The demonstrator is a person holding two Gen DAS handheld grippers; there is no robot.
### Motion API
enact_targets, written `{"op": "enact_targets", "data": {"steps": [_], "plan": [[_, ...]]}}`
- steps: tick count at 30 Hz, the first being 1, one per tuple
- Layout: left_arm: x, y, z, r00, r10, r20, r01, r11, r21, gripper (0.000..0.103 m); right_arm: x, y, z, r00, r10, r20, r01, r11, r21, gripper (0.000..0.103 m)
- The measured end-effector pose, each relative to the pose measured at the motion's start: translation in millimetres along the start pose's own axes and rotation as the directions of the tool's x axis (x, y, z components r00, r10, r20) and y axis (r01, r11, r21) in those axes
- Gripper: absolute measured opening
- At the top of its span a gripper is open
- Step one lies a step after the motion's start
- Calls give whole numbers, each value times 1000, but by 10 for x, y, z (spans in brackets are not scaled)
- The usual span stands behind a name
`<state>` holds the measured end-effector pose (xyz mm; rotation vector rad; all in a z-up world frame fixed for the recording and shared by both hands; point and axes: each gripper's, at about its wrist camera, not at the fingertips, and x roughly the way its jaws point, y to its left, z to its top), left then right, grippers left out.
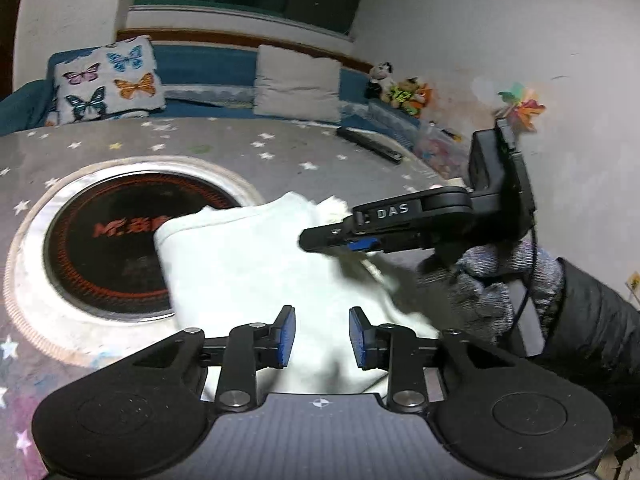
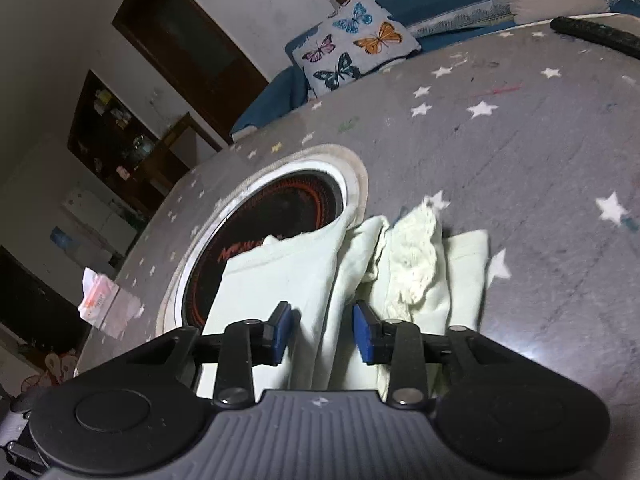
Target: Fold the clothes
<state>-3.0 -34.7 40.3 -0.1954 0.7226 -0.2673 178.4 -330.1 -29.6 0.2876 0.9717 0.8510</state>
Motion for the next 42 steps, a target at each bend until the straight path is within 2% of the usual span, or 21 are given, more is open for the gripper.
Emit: {"op": "enact_targets", "data": {"steps": [1,2,4,8,13,15,22,27,32,35,39,42], "plan": [[-10,19,-12,1000,4,-5,-4,1000,-1,35,1,6,-3,1000,0,2,0,1000,-1,19],[-20,35,-24,1000,9,-10,-9,1000,0,36,-12,4,1,1000,7,6,-7,1000,6,14],[-43,47,-57,1000,25,-14,-25,1000,11,40,-54,14,4,1000,12,18,-12,1000,13,10],[-55,116,-92,999,45,-17,-45,999,5,41,-190,67,-5,998,7,55,-7,1000,11,9],[-67,126,-96,999,37,-9,-37,999,11,41,-526,84,-46,988,8,157,-14,999,40,8],[-38,120,-98,999,34,-13,-33,999,17,42,-591,45,-68,985,-1,173,-8,999,53,8],[52,102,-135,998,40,-41,-38,997,61,44,-568,-189,-167,981,-45,189,14,987,161,8],[56,113,-158,998,48,-45,-44,996,82,46,-631,-165,-190,968,-66,242,31,989,144,8],[86,112,-176,997,50,-53,-45,995,89,46,-552,-323,-226,971,-109,213,67,979,194,9],[62,88,-171,997,56,-44,-51,993,106,46,-555,-397,-252,970,-129,205,85,974,211,14],[34,58,-146,998,51,-30,-47,992,115,46,-723,-263,-252,959,-168,227,142,982,129,16],[29,16,-140,999,36,-23,-33,992,125,46,-884,-102,-281,962,-167,216,158,986,56,16]]}}
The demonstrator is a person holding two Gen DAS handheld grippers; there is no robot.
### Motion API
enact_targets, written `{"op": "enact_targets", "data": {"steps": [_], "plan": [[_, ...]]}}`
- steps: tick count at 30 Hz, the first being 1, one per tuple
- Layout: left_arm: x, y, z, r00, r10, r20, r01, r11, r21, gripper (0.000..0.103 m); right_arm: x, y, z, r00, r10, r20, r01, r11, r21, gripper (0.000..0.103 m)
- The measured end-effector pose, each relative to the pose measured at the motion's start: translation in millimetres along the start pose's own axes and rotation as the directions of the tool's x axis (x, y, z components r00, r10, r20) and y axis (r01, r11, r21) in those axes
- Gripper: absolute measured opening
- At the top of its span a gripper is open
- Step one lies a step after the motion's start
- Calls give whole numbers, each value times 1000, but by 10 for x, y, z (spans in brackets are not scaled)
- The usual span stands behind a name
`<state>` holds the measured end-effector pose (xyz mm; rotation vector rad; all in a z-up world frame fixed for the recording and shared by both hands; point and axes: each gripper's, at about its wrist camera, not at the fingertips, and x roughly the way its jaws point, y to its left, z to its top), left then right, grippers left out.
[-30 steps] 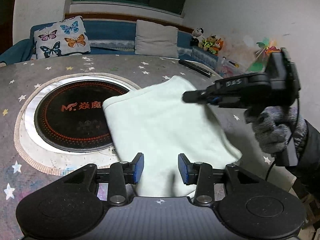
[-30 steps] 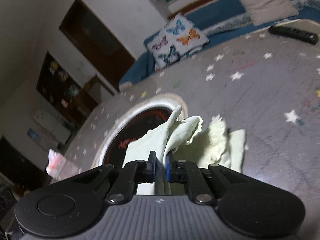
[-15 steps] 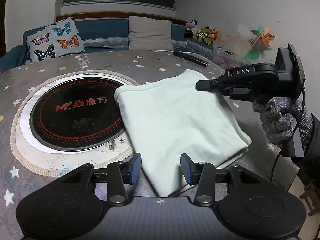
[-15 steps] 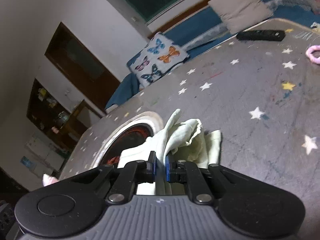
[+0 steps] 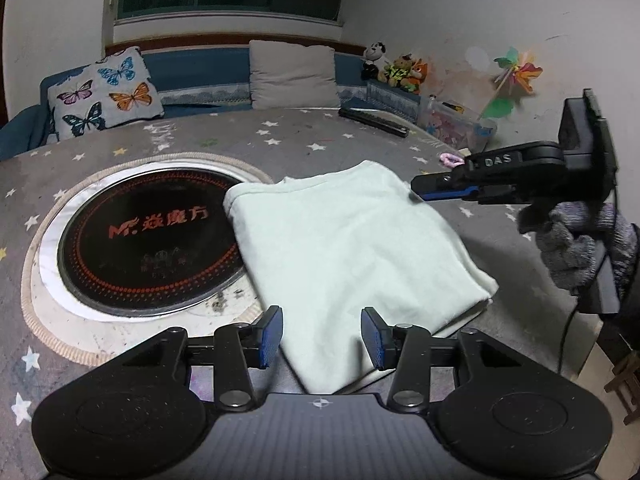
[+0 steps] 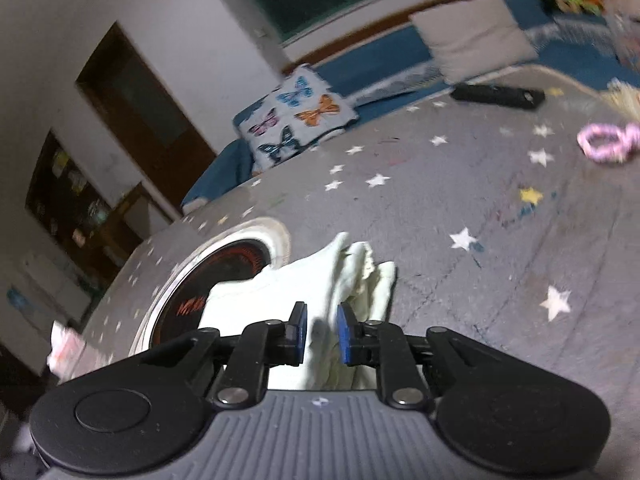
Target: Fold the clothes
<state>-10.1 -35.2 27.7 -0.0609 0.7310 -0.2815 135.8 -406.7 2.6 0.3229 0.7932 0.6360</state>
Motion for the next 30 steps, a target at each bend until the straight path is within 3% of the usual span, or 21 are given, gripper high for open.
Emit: {"op": "enact_targets", "data": {"steps": [5,12,15,20,24,30], "plan": [[22,-56,-33,1000,-18,-7,18,1000,19,46,-275,150,-152,997,8,-78,-16,994,-111,16],[100,-98,-109,999,-21,-36,23,999,35,46,-493,160,-503,990,11,-142,-31,990,-135,15],[133,-100,-149,999,3,-49,0,998,56,46,-453,82,-634,985,-50,-162,29,991,-130,14],[102,-27,-180,998,24,-61,-21,998,55,46,-575,44,-617,985,-120,-125,102,984,-148,14],[29,-28,-139,999,27,-39,-25,998,59,45,-717,158,-509,991,-118,-57,106,979,-176,14],[46,-170,-4,1000,-18,1,18,997,75,45,-531,350,-504,999,1,-55,-11,984,-177,14]]}}
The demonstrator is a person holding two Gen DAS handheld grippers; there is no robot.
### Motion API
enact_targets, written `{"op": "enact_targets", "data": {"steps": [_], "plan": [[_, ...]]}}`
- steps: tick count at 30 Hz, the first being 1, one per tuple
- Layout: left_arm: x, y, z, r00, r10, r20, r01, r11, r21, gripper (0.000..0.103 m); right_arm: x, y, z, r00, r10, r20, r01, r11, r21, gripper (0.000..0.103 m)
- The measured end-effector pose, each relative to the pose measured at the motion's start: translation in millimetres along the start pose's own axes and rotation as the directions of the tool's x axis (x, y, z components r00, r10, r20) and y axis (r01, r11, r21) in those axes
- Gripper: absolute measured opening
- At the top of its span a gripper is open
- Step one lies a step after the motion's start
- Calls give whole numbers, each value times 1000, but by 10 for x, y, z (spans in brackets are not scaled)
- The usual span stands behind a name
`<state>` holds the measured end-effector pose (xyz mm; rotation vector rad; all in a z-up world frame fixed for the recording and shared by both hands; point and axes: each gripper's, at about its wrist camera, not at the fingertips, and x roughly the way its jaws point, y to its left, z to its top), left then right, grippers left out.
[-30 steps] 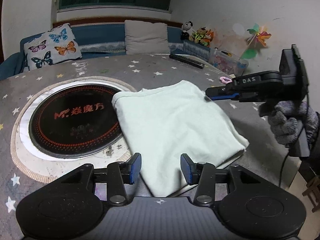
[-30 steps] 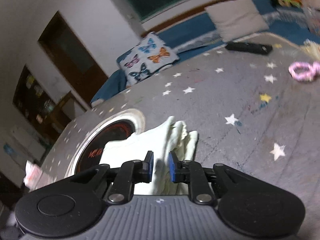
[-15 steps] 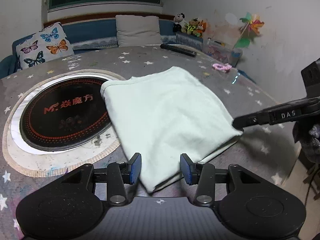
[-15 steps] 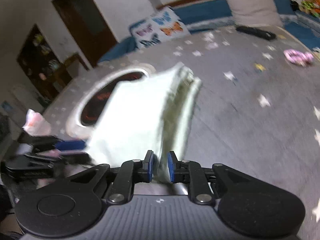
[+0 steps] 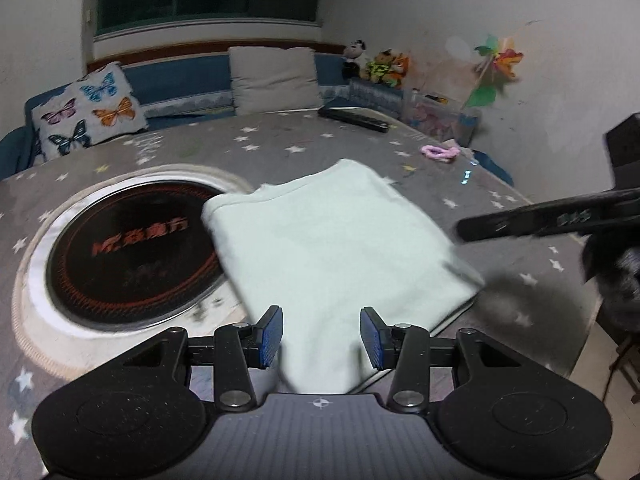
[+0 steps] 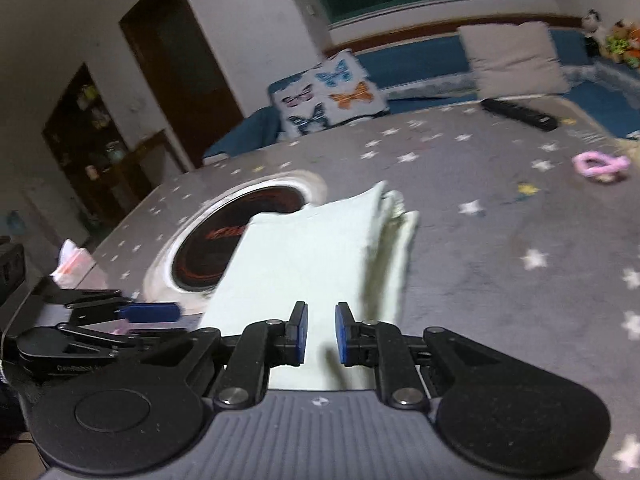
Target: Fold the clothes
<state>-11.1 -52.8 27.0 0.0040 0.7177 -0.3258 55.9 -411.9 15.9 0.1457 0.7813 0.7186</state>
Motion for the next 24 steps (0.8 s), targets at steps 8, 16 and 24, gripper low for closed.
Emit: {"op": "enact_targets", "data": {"steps": [8,16,24], "plan": [[195,27,-108,997,6,-79,-6,1000,4,45,104,-252,-195,996,-24,-84,31,996,85,12],[186,-16,89,1000,2,-29,-1,1000,13,46,95,-152,128,999,-38,-4,38,999,17,14],[414,30,284,999,25,-31,-24,999,25,46,582,-209,273,998,-56,-29,56,998,18,14]]}}
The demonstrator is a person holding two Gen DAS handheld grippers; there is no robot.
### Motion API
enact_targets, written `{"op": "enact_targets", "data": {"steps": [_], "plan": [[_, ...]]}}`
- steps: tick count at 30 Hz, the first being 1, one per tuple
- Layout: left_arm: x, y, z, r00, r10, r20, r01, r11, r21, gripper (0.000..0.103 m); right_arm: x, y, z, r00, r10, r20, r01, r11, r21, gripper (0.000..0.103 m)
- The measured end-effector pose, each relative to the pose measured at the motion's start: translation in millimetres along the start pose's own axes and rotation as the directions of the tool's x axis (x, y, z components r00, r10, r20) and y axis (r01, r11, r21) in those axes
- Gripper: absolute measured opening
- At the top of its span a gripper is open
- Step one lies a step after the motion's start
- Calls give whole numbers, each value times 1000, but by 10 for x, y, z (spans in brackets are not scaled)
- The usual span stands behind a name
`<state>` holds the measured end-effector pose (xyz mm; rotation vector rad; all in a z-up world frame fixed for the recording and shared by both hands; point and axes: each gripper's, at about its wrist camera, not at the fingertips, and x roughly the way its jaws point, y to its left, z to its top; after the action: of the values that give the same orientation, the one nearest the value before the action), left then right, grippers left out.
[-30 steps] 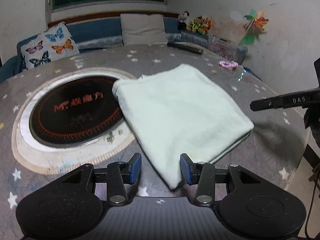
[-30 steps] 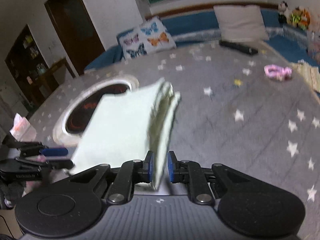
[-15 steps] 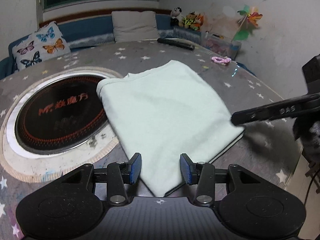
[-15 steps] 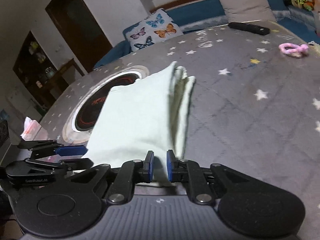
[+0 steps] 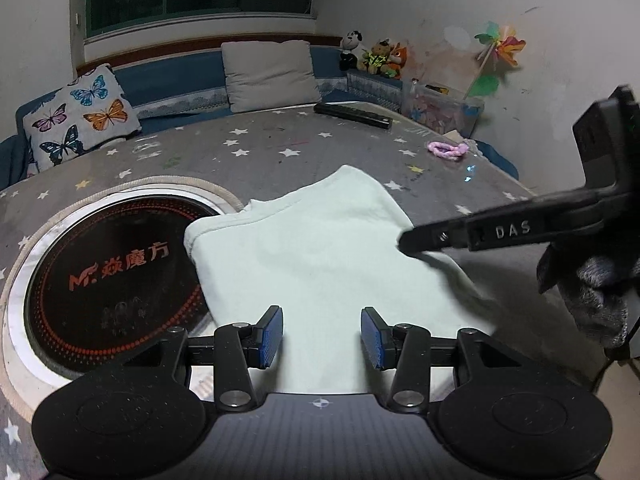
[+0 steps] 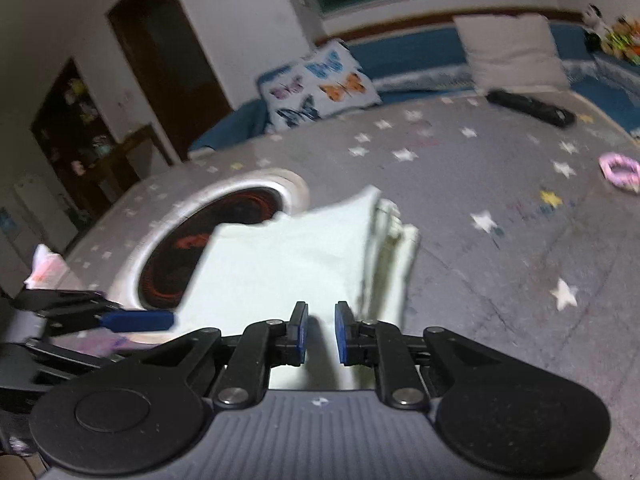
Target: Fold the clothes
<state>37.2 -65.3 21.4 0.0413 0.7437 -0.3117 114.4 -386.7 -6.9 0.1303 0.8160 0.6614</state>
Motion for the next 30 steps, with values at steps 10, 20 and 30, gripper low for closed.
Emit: {"op": "enact_targets", "data": {"steps": [10,20,30], "plan": [[218,311,263,999,49,4,-49,996,-78,46,-31,-36,255,998,-5,61,5,1000,9,15],[587,488,459,997,68,-21,-70,992,-103,45,450,-148,412,1000,-24,9,23,999,34,11],[564,544,538,998,65,14,-63,990,-124,44,497,-96,546,999,-21,38,21,1000,3,12]]}}
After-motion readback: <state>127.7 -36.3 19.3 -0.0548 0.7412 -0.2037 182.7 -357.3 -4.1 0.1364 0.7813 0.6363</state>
